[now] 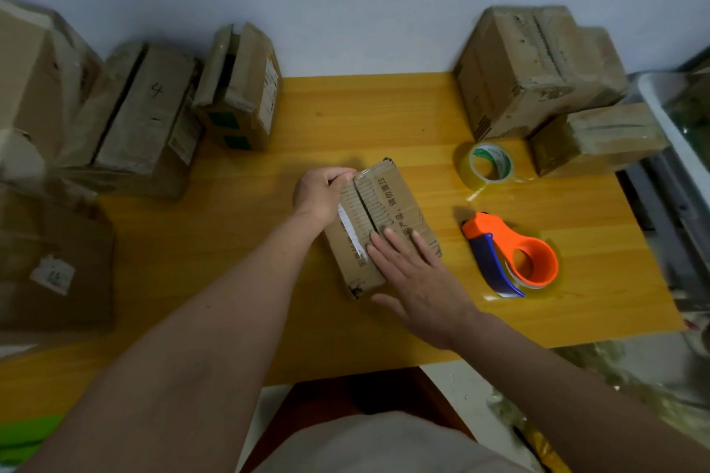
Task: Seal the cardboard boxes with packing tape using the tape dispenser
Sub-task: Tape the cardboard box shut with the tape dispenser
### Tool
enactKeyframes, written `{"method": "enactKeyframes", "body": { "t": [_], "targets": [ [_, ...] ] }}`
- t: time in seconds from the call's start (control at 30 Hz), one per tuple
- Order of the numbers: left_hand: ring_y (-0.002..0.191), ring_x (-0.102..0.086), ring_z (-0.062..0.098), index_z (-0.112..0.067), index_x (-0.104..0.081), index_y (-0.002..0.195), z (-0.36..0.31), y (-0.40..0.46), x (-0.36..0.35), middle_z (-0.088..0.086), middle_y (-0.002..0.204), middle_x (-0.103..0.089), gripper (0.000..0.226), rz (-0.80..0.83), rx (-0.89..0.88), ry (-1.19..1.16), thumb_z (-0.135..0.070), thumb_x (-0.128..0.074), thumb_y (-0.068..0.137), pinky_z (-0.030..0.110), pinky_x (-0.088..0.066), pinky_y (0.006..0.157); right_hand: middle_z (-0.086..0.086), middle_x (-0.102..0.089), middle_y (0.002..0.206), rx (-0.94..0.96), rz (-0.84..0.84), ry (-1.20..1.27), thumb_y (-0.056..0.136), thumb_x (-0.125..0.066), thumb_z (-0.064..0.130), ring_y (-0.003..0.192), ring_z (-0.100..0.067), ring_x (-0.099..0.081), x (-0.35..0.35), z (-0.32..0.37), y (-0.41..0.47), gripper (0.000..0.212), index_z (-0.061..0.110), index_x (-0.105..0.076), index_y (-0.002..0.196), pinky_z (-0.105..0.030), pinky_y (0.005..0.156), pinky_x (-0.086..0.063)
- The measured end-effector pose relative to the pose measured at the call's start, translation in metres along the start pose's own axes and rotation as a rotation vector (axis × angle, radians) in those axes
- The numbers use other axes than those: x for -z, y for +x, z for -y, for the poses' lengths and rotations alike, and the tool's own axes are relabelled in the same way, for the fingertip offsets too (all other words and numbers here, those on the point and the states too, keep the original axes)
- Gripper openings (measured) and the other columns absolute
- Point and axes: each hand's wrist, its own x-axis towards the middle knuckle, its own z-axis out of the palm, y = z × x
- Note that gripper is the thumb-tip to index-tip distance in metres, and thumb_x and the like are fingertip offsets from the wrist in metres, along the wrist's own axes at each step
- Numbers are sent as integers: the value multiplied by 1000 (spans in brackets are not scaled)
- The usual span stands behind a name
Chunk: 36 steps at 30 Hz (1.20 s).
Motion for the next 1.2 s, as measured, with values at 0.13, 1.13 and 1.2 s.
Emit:
{"method": "enactKeyframes", "body": {
  "t": [0.13,1.13,1.2],
  "targets": [
    [96,-66,13,-23,-73,109,-1,-1,0,-4,108,-71,21,-12,6,16,-24,-55,98,35,-54,89,-1,-26,156,49,-28,34,99,-26,50,147,-18,-15,-3,-2,-25,62,14,-29,149,-42,117,-13],
    [148,14,20,-40,6,151,-2,-81,-30,-2,161,15,99,236,-440,1124,18,-44,88,32,13,107,-21,-60,121,-1132,5,369,91,-60,33,120,-35,-51,-60,-100,-44,60,-2,-35,134,-42,111,-21],
    [148,13,21,-41,2,152,-1,-76,-27,0,161,13,97,225,-415,1084,12,-51,90,34,10,110,-22,-62,115,-1118,19,413,93,-59,25,114,-38,-53,-59,-105,-47,44,1,-43,125,-41,102,-31]
  ]
}}
